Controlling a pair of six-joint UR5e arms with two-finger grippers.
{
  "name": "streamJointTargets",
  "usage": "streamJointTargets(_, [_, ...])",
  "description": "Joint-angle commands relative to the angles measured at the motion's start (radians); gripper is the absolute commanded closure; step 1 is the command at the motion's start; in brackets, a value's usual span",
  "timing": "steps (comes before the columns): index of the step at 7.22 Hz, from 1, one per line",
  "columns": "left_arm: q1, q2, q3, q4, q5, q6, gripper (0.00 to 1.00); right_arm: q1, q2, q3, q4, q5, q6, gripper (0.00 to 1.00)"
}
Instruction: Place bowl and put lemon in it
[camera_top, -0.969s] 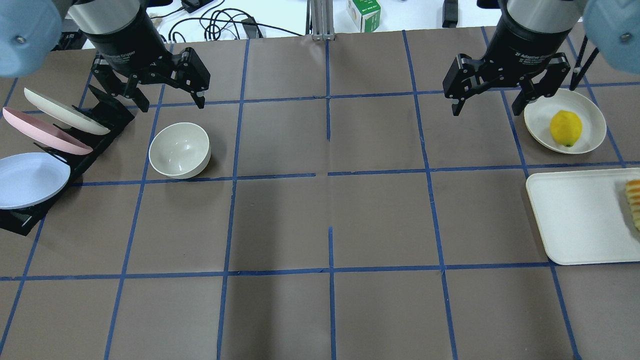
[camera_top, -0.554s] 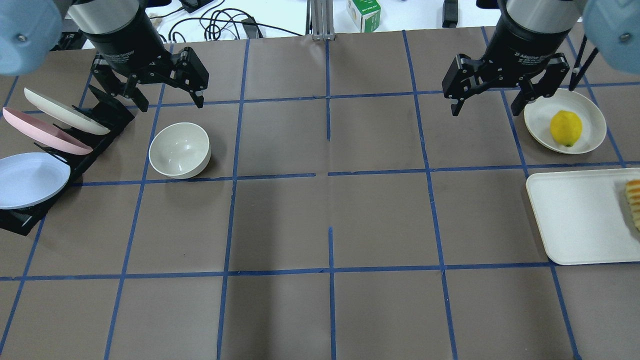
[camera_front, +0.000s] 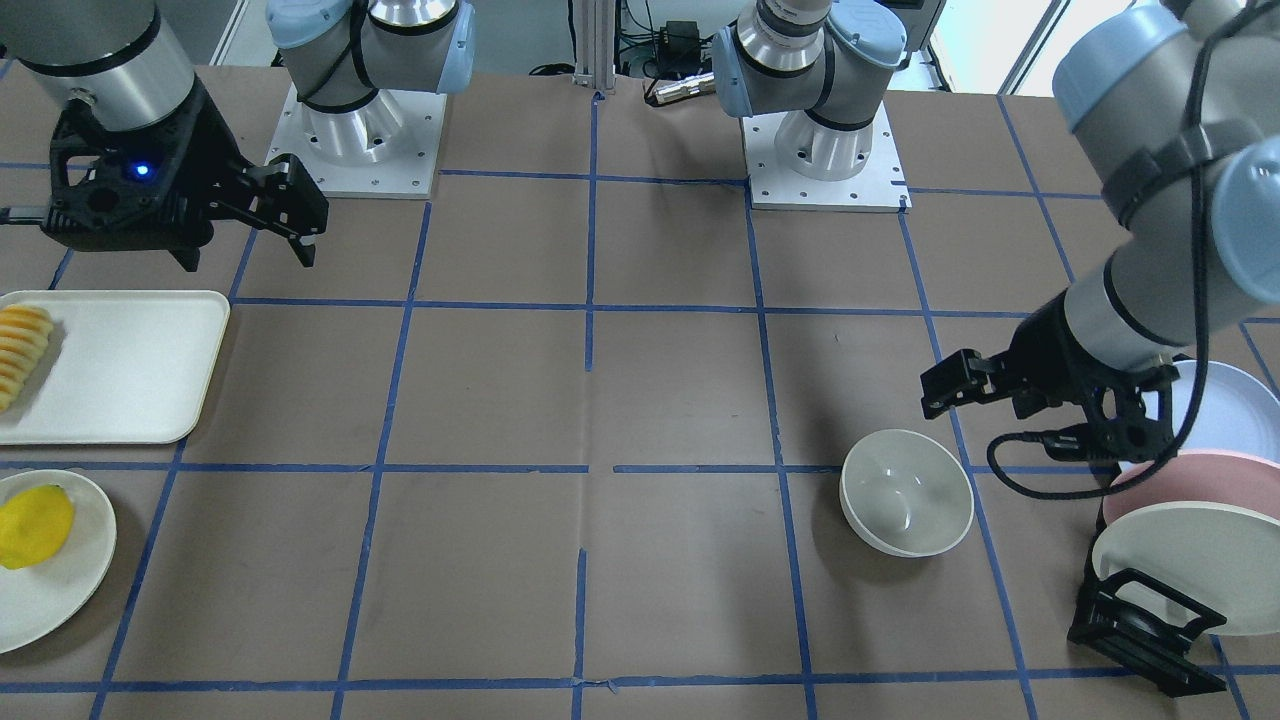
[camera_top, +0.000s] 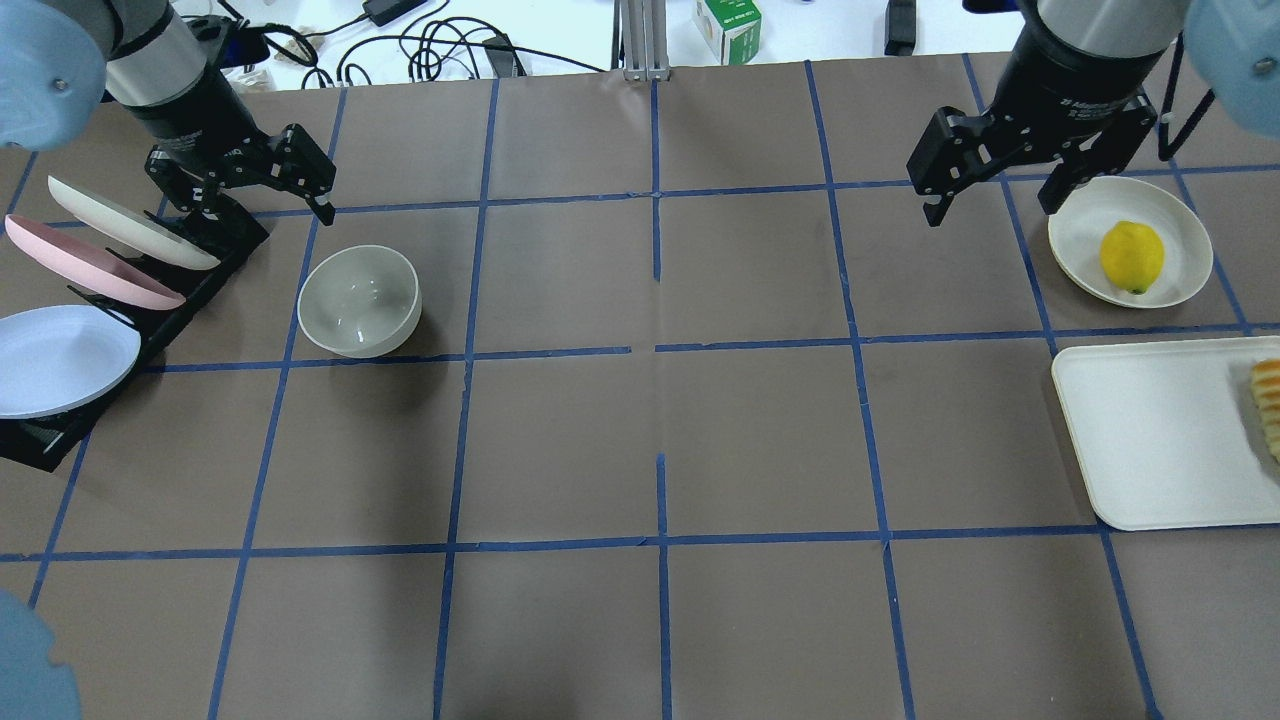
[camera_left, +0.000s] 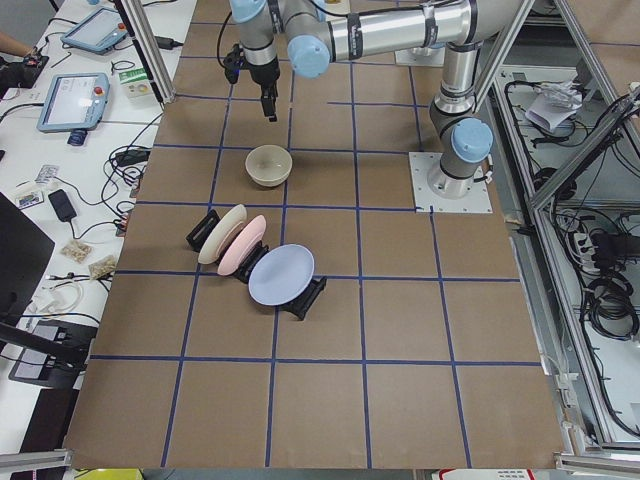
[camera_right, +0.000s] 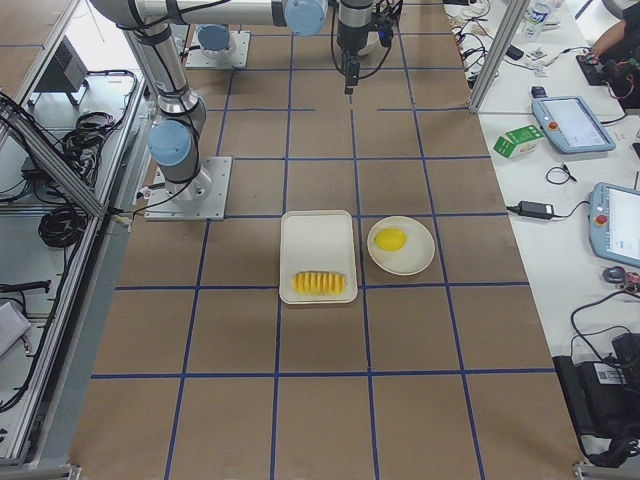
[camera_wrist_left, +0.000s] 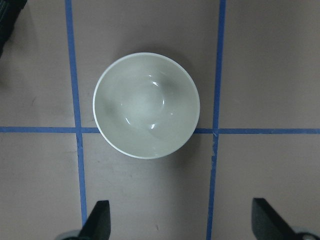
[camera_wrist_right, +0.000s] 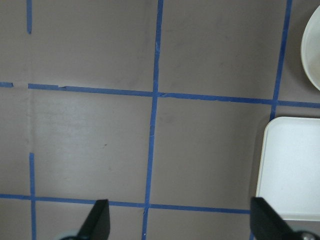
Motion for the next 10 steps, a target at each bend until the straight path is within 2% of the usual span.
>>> streamJointTargets(1, [0.047, -0.105, -0.032, 0.104, -0.005, 0.099, 0.00, -0.140, 0.060, -0.001, -0.042, -0.002, -0.050, 0.00])
streamJointTargets(2, [0.095, -0.151, -0.084, 0.210, -0.008, 0.174, 0.00, -0.162, 0.126, -0.001, -0.076, -0.002, -0.051, 0.00])
streamJointTargets(3, [0.111, -0.177, -0.148, 0.287, -0.009, 0.177, 0.00, -0.199, 0.193, -0.006, -0.192, -0.020, -0.054, 0.00])
streamJointTargets(4, [0.111, -0.193, -0.185, 0.353, -0.008, 0.176, 0.00, -0.260, 0.233, -0.003, -0.231, -0.048, -0.076, 0.00])
streamJointTargets(5, [0.111, -0.205, -0.196, 0.363, -0.017, 0.174, 0.00, -0.285, 0.302, -0.004, -0.348, -0.054, -0.077, 0.00])
streamJointTargets(6, [0.110, -0.203, -0.199, 0.363, -0.023, 0.168, 0.28, -0.302, 0.351, -0.010, -0.422, -0.078, -0.099, 0.00])
streamJointTargets(7, [0.110, -0.205, -0.199, 0.360, -0.023, 0.167, 0.56, -0.332, 0.381, -0.012, -0.427, -0.092, -0.150, 0.00])
streamJointTargets(8, [0.110, -0.206, -0.196, 0.363, -0.020, 0.170, 0.92, -0.343, 0.416, -0.016, -0.434, -0.092, -0.159, 0.00])
streamJointTargets(9, [0.110, -0.206, -0.195, 0.361, -0.023, 0.167, 1.00, -0.343, 0.450, -0.018, -0.479, -0.094, -0.159, 0.00])
streamJointTargets(10, [0.110, -0.200, -0.195, 0.360, -0.023, 0.164, 1.00, -0.348, 0.476, -0.013, -0.531, -0.093, -0.162, 0.00])
